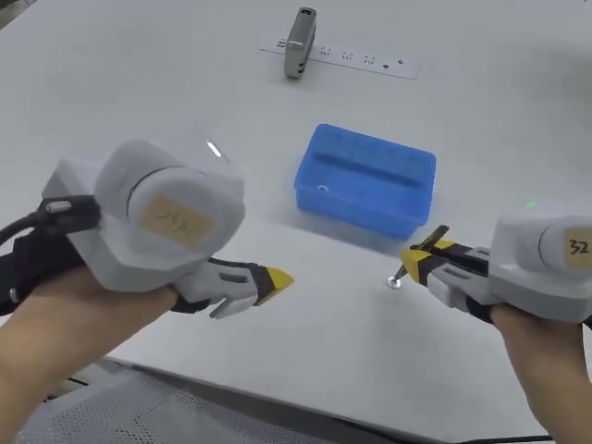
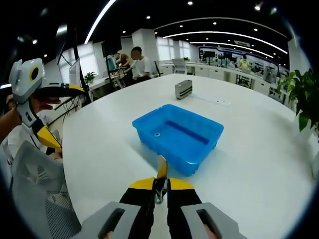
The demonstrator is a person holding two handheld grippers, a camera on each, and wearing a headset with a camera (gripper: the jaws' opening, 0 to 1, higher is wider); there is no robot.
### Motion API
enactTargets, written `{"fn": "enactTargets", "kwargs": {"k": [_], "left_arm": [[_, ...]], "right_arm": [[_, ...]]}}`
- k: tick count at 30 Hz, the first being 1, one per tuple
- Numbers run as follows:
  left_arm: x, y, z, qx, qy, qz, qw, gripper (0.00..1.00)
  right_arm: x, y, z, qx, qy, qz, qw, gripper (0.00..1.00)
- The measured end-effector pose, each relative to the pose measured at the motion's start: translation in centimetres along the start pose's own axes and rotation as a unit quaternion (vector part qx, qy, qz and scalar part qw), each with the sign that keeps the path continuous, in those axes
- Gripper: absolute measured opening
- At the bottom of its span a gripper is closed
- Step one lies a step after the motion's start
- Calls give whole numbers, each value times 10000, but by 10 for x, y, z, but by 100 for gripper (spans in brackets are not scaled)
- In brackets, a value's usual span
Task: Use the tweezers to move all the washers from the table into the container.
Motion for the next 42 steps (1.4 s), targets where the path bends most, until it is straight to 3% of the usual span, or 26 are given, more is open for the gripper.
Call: {"fn": "enactTargets", "kwargs": {"k": [9, 22, 32, 36, 42], "left_arm": [[-3, -1, 0, 19, -6, -37, 10000, 98], [-6, -5, -6, 37, 66, -106, 9999, 98], [-9, -5, -5, 37, 84, -132, 9999, 98], [-8, -7, -4, 13, 84, -110, 9999, 97], [-8, -6, -4, 21, 67, -94, 9999, 97]], "right_arm": [[0, -5, -2, -343, -151, 26, 9993, 4], [-17, -11, -30, -532, 79, -112, 9985, 4], [-24, -4, -62, -501, 519, -81, 9974, 4], [-22, -1, -80, -275, 809, -158, 9962, 4], [-12, 8, -95, -275, 914, 85, 9954, 4]]}}
Point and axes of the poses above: the centre of the closed fingertips' face, and the gripper's own axes: x roughly forward along the fingers, y roughly to its right, z roughly out of its underside, the point moved 5 cm from there along -x, roughly backward along the fingers, and after that the axes turned 12 degrees about -y, right-handed, at the moved point
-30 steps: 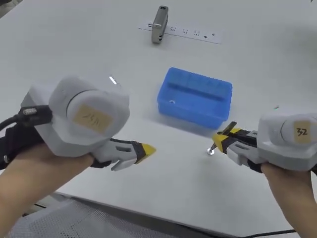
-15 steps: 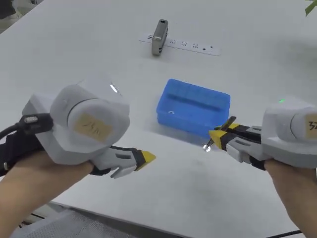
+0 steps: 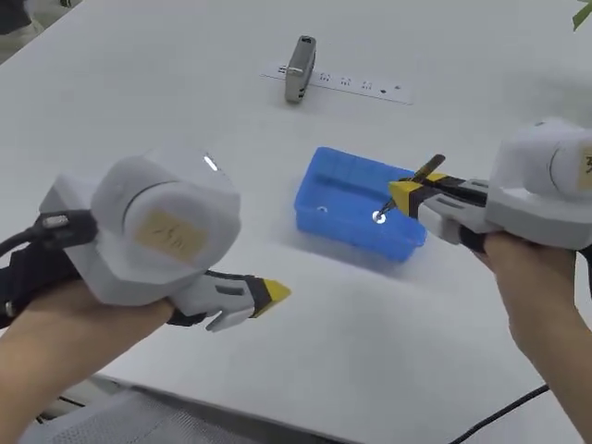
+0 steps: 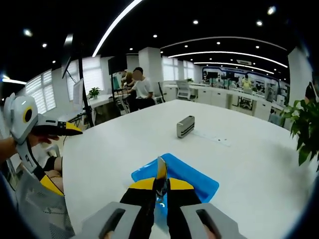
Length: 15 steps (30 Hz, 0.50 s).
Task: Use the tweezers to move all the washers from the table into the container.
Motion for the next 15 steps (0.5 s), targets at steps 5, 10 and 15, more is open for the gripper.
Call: {"fn": "enactTargets", "kwargs": {"k": [5, 10, 15], "left_arm": [[1, 1, 2, -20, -23, 30, 10000, 97], [5, 3, 5, -86, -43, 178, 9998, 94], [6, 5, 6, -144, -52, 260, 9995, 92]], "right_arm": [[17, 7, 9, -109, -250, 98, 9996, 4], [29, 8, 27, -131, -538, 100, 9984, 4], [33, 11, 33, -122, -649, 91, 9978, 4]]}}
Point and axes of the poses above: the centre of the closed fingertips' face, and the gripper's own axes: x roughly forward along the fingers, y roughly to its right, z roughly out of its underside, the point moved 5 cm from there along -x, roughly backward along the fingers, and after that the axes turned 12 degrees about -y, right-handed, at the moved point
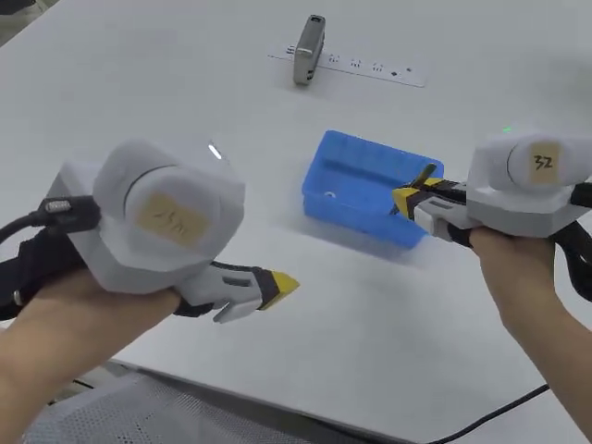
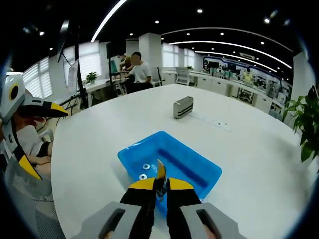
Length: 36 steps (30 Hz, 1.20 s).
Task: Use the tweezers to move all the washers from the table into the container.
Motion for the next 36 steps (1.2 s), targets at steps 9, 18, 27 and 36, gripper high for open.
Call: {"fn": "enactTargets", "kwargs": {"k": [9, 18, 27, 36], "left_arm": [[6, 4, 1, 30, -68, 96, 9999, 91], [8, 5, -2, 88, -40, 200, 9998, 84], [-1, 10, -21, 38, 306, 508, 9982, 74], [-17, 24, -60, 116, 982, 1228, 9875, 45]], "right_arm": [[10, 0, 5, 23, -180, -77, 9998, 4], [12, -1, 11, 131, -325, -85, 9994, 4], [4, 0, 7, 264, -243, -18, 9994, 5], [-33, -14, -14, -77, 248, 84, 9996, 4]]}}
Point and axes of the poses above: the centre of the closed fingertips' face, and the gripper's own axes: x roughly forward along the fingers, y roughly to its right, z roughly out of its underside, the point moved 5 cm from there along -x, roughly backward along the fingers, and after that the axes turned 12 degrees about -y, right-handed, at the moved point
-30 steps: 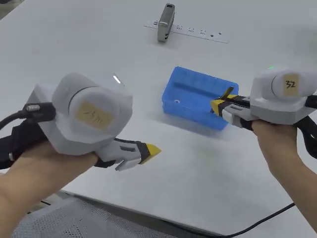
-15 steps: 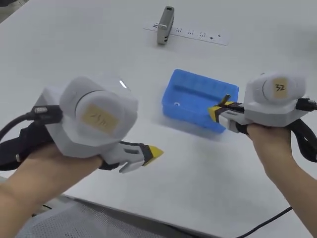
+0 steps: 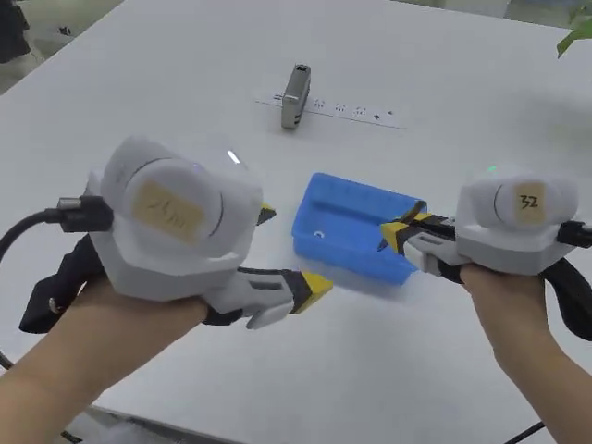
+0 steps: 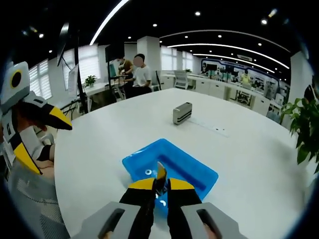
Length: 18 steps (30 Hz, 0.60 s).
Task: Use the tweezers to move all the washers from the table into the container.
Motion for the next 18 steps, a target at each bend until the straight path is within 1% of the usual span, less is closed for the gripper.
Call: {"fn": "enactTargets", "kwargs": {"k": [2, 4, 5, 6, 9, 11, 14, 16, 18], "left_arm": [[-1, 5, -8, 151, 71, 62, 9998, 39], [-1, 11, -15, 236, 161, 185, 9994, 31], [-2, 13, -18, 271, 215, 212, 9992, 28], [-2, 15, -20, 300, 253, 239, 9989, 25], [-2, 23, -26, 396, 315, 281, 9983, 24], [-2, 26, -27, 469, 319, 315, 9979, 23], [-2, 34, -27, 585, 345, 391, 9969, 19], [-2, 39, -27, 651, 316, 459, 9963, 19], [-1, 47, -22, 795, 243, 546, 9950, 18]], "right_arm": [[-8, -7, -3, -107, 65, 3, 9999, 4], [-14, -13, -4, -184, 98, -31, 9998, 4], [-19, -20, -4, -239, 121, -79, 9996, 4], [-20, -22, -4, -276, 129, -78, 9995, 4], [-28, -38, 0, -399, 126, -124, 9990, 5], [-30, -47, 4, -471, 76, -152, 9987, 5], [-32, -64, 13, -593, 1, -291, 9978, 5], [-32, -72, 17, -692, -56, -302, 9971, 5], [-32, -79, 22, -703, -74, -342, 9969, 5]]}}
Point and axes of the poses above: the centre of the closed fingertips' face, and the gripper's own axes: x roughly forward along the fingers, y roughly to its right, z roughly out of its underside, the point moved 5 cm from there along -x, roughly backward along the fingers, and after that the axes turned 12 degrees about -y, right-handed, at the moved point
